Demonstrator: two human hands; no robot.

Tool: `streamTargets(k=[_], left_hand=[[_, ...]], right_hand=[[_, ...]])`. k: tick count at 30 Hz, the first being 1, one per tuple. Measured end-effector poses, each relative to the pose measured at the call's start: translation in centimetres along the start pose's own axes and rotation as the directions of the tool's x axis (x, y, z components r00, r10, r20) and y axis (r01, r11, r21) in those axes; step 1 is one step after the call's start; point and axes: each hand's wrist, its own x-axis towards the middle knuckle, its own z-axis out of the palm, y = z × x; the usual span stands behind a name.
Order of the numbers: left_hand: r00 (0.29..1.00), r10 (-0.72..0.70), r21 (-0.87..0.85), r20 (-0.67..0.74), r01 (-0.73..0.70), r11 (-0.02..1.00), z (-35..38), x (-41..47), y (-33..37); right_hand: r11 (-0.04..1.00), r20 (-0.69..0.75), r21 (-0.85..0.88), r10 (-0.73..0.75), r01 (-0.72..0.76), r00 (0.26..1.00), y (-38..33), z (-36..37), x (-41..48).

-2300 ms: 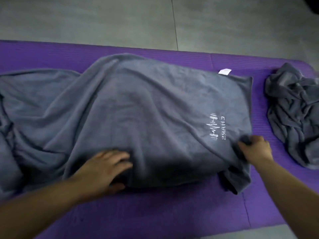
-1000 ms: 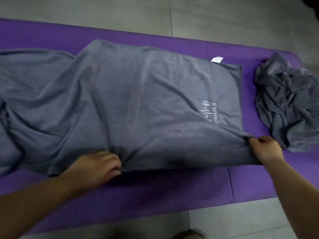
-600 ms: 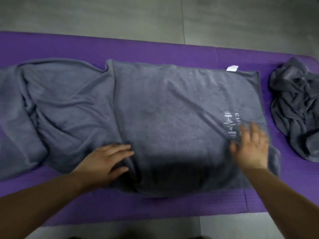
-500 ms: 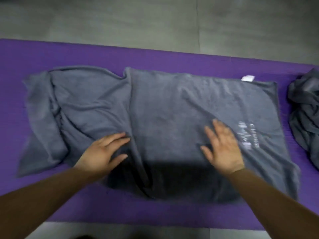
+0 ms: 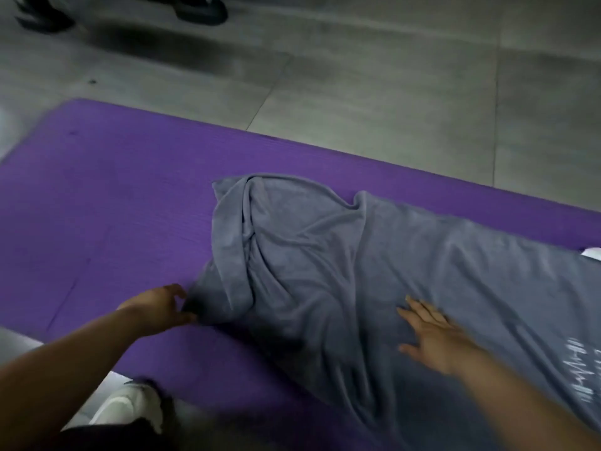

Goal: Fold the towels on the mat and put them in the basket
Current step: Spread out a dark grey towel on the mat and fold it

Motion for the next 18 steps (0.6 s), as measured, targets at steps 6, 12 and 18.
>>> streamTargets(k=[6, 12, 18], left_hand=[[0.868, 0.479, 0.364, -0.131, -0.407, 0.838, 3.2, 3.7, -1.8], [0.738, 0.513, -0.182, -0.438, -0.632, 0.753, 5.7, 5.2, -7.8], [0.868, 0.308, -0.686, -0.388, -0.496, 0.533, 3.7, 4.8, -11.1]], right_hand=[[0.953, -0.124, 0.179, 0.268, -0.244, 0.956, -3.6, -0.6, 1.1], [0.871, -0.377, 0.41, 0.431, -0.27, 0.82, -15.3, -8.2, 8.0], [0.979, -0.524, 0.2, 0.128, -0.024, 0.842, -28.9, -16.4, 17.7]])
